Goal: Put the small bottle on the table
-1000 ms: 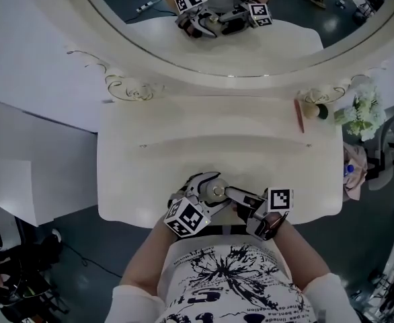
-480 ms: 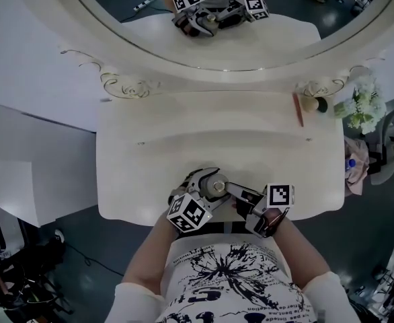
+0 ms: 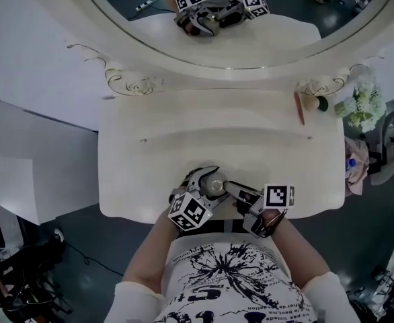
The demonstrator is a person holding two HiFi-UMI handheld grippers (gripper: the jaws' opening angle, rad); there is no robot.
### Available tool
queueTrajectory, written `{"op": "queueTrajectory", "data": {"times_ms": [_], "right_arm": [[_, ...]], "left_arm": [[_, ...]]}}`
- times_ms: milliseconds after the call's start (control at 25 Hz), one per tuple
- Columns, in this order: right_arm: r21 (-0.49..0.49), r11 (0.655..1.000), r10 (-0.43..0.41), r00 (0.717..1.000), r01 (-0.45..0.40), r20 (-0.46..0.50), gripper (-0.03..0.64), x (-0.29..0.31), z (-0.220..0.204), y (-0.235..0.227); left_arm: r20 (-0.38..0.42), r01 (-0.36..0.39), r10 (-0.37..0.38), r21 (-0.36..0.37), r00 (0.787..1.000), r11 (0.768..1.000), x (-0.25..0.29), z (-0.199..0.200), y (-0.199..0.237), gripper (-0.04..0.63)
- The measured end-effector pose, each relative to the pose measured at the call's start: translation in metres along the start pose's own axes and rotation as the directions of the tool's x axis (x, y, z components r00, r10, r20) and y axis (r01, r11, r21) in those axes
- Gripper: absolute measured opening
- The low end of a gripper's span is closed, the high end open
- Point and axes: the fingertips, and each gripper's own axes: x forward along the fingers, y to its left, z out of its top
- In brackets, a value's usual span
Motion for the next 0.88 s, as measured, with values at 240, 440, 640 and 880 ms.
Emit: {"op": "queueTrajectory", "data": {"times_ms": [240,440,640,880], "right_arm": [[-0.069,0.996,-0.054,0.997,0.058,0.06,0.202,-0.005,0.004,0.005],[-0.133,0.991,0.006,0.982,0.019,0.186,0.152,-0.023,0.026,0.036],[-0.251,0.967,0.021,0.964,0.047,0.263,0.061,-0.041,0.043,0.062],[-0.495,0.855,0.045,0.929,0.154,0.367,0.031,-0.052,0.052,0.1]], "left_arm": [[0.045,-0.022,0.025,-0.062,0.999,0.998,-0.01,0.011,0.0,0.35],[0.11,-0.047,0.057,-0.092,0.992,0.995,-0.036,0.032,0.006,0.35],[0.217,-0.064,0.084,-0.096,0.973,0.993,-0.066,0.068,0.009,0.35],[0.329,-0.197,0.21,-0.071,0.921,0.978,-0.098,0.108,0.027,0.121]]}}
